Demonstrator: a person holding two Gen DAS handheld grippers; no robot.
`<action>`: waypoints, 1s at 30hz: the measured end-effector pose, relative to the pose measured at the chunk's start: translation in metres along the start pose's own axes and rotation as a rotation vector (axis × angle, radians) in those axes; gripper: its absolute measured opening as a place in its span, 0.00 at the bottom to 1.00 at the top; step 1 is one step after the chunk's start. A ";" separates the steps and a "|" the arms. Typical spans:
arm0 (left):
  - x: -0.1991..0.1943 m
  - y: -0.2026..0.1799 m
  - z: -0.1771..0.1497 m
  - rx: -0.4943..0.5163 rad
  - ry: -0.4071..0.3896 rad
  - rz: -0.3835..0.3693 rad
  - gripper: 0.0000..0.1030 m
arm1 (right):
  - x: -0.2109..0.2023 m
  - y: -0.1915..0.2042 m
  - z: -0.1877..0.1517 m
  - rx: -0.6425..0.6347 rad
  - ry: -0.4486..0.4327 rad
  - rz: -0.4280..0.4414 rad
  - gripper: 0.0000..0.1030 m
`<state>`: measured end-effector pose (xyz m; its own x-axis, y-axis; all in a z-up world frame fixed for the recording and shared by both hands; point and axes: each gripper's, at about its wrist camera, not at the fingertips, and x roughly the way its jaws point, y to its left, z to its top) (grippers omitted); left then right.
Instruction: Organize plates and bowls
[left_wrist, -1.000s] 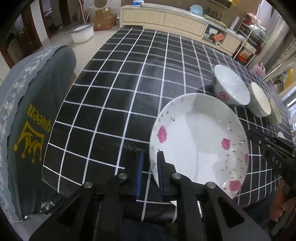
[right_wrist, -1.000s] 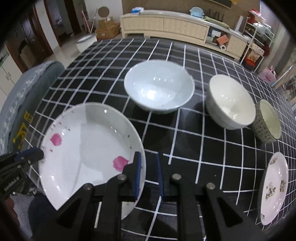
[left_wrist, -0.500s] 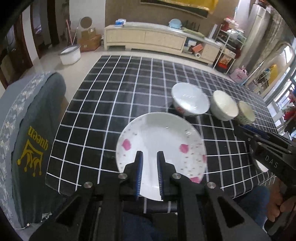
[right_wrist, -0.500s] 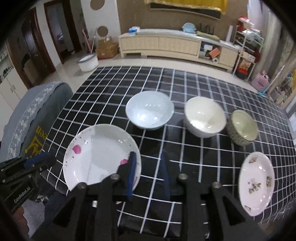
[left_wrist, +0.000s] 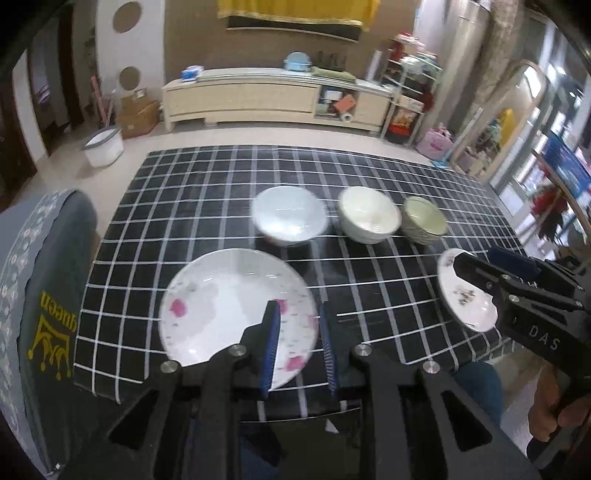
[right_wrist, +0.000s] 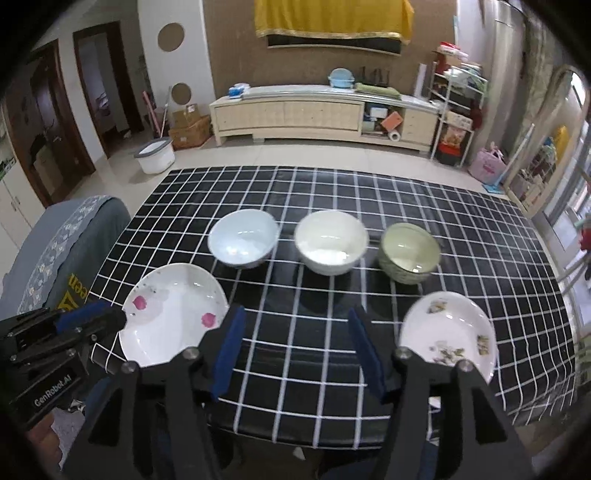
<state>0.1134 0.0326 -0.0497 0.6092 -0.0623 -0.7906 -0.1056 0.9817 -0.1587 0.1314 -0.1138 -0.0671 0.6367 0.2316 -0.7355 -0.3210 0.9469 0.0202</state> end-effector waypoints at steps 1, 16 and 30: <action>0.000 -0.010 0.002 0.015 -0.003 -0.012 0.20 | -0.005 -0.008 -0.001 0.005 0.000 -0.008 0.63; 0.038 -0.145 0.025 0.174 0.040 -0.120 0.21 | -0.037 -0.117 -0.019 0.048 0.019 -0.091 0.66; 0.119 -0.231 0.032 0.256 0.155 -0.148 0.21 | 0.008 -0.218 -0.043 0.162 0.127 -0.107 0.66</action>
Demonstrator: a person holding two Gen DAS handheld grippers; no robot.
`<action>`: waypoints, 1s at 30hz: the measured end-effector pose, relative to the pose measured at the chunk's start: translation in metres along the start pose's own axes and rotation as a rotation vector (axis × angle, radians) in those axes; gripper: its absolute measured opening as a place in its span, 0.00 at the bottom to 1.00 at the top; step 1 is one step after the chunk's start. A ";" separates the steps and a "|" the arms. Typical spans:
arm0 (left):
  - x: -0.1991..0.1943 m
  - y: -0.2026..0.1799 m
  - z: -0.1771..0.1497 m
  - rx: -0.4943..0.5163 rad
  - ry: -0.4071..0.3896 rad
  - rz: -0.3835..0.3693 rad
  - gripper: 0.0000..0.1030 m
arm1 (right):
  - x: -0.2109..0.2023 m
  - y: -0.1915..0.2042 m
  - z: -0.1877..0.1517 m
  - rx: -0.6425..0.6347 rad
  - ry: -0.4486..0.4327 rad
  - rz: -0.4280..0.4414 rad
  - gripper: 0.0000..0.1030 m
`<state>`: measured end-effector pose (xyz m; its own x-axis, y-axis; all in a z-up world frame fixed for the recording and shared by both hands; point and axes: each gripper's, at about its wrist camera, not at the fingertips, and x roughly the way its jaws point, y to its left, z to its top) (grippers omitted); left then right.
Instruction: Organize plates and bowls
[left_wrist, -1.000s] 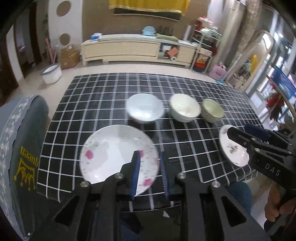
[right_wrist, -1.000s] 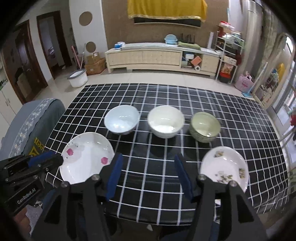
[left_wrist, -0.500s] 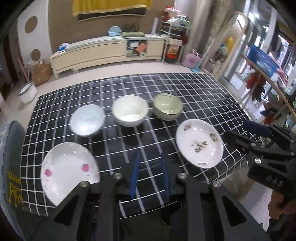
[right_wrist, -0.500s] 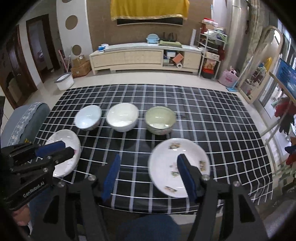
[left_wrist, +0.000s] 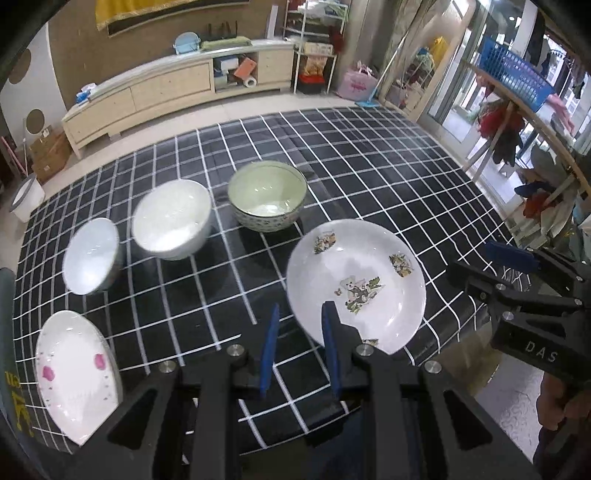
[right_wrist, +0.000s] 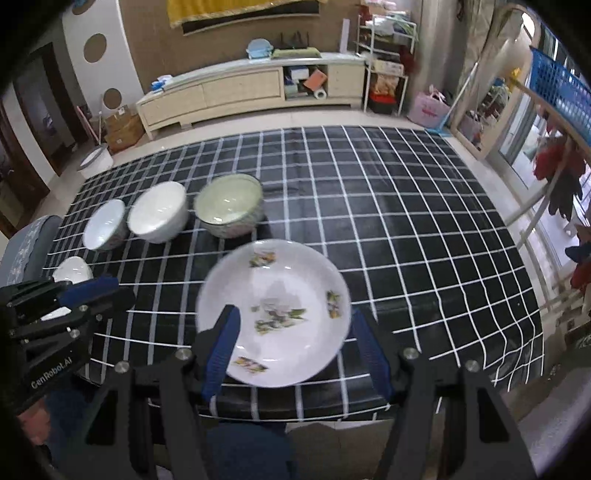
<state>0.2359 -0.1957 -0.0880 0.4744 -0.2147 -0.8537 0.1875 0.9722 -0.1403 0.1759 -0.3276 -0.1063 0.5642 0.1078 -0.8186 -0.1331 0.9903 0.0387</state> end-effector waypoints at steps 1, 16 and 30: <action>0.007 -0.001 0.001 -0.003 0.011 -0.001 0.21 | 0.006 -0.006 0.000 0.007 0.008 0.003 0.66; 0.108 0.003 0.005 -0.068 0.144 -0.011 0.21 | 0.092 -0.040 -0.004 0.014 0.122 0.003 0.66; 0.128 0.006 0.007 -0.051 0.159 0.033 0.15 | 0.133 -0.056 -0.008 0.020 0.173 0.017 0.44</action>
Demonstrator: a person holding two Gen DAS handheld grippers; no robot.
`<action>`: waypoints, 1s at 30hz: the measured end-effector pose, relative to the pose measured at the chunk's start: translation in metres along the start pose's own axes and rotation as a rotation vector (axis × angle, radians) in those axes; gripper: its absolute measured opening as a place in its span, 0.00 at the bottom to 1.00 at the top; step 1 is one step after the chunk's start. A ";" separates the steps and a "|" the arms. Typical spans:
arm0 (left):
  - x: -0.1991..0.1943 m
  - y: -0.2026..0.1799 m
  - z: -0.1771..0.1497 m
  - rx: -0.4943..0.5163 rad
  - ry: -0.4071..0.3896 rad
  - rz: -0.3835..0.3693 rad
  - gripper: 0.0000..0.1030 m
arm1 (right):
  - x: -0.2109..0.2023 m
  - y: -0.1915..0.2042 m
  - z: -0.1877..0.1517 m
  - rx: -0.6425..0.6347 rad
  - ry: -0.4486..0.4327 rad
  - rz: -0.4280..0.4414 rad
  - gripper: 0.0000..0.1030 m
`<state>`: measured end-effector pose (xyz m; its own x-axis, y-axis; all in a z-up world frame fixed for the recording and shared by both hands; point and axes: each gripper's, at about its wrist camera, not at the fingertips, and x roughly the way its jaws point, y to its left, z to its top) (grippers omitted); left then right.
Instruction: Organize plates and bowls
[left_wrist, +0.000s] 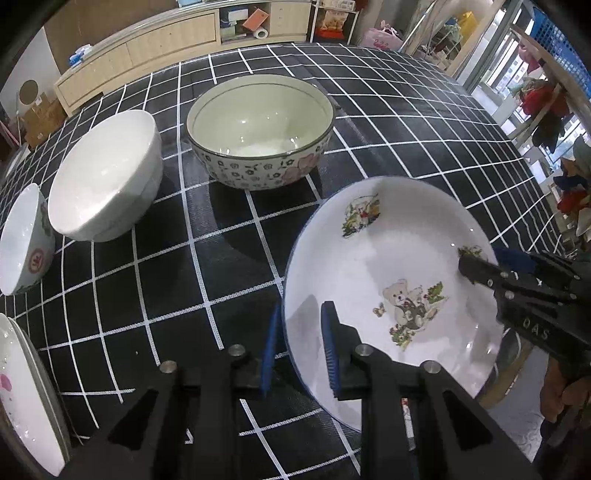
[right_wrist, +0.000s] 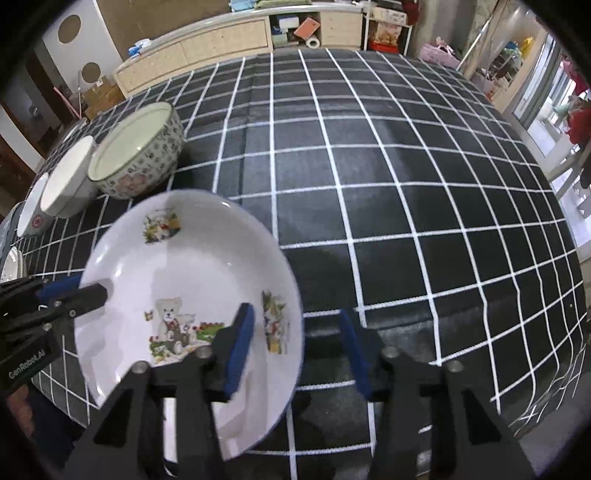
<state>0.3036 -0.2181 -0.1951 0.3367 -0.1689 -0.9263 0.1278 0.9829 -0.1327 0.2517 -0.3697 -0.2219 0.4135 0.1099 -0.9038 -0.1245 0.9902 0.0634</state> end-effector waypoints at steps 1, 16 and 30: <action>0.001 0.001 -0.001 0.001 0.003 0.004 0.14 | 0.001 -0.002 0.000 0.008 -0.004 0.018 0.40; -0.011 0.033 -0.018 -0.017 0.003 0.003 0.14 | -0.001 0.039 -0.007 -0.056 0.013 -0.017 0.29; -0.036 0.132 -0.069 -0.153 0.009 0.036 0.13 | 0.008 0.115 -0.009 -0.155 0.049 0.033 0.30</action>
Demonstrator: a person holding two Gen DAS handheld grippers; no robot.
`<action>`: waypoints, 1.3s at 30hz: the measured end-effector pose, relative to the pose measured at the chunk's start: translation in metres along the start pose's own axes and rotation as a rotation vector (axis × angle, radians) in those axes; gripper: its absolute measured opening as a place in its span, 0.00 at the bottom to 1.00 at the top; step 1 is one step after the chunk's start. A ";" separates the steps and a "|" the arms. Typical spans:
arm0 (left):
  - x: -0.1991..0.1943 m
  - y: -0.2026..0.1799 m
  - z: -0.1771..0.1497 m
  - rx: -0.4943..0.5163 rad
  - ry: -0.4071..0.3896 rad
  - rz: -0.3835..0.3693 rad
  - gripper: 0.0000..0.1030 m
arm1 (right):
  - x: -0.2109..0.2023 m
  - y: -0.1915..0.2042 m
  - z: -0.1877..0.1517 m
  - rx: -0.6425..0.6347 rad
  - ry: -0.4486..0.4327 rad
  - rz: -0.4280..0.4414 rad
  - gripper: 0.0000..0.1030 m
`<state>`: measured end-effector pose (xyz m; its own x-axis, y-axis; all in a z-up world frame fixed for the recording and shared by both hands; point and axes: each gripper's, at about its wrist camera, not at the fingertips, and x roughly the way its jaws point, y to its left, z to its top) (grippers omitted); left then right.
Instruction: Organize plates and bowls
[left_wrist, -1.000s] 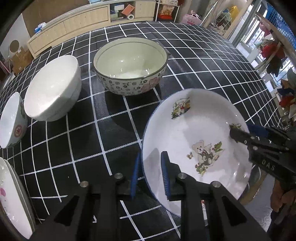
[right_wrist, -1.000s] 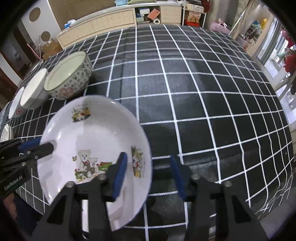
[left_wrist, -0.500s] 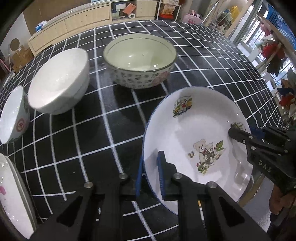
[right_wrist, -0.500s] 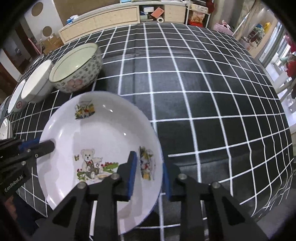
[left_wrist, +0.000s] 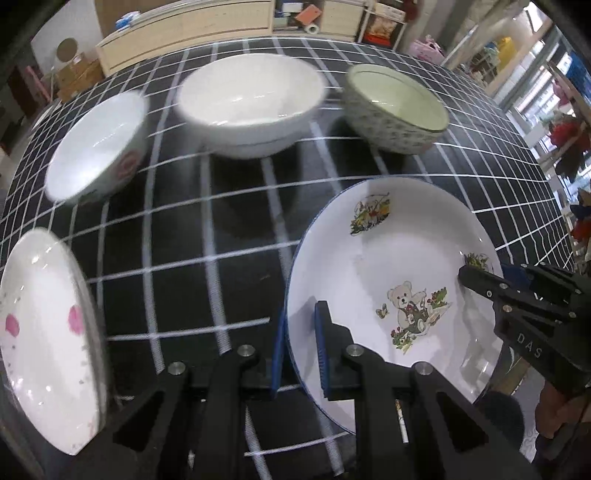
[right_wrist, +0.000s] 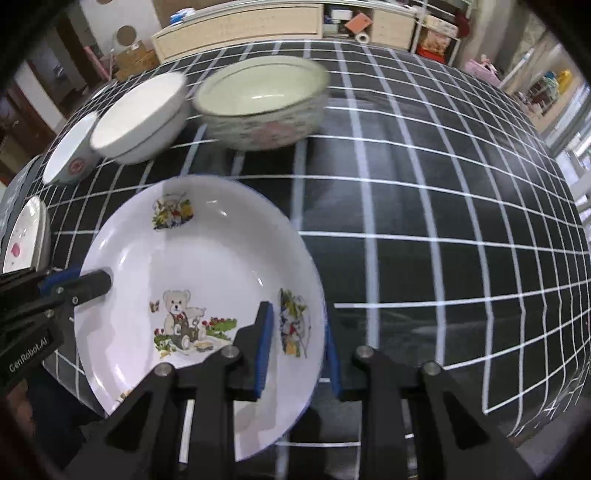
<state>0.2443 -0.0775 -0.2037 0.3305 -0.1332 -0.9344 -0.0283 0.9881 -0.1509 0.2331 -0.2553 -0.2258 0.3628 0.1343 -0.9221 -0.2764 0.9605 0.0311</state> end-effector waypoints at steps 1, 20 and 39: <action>-0.002 0.010 -0.004 -0.010 0.000 -0.001 0.13 | 0.001 0.007 0.001 -0.007 0.003 0.006 0.30; -0.020 0.094 -0.025 -0.106 0.018 0.023 0.13 | 0.013 0.095 0.019 -0.069 0.039 0.018 0.32; -0.016 0.083 -0.026 -0.096 0.021 -0.007 0.14 | 0.018 0.071 0.007 -0.020 0.042 0.069 0.32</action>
<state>0.2127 0.0046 -0.2099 0.3116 -0.1425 -0.9395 -0.1167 0.9755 -0.1867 0.2260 -0.1832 -0.2379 0.3051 0.1896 -0.9333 -0.3177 0.9441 0.0880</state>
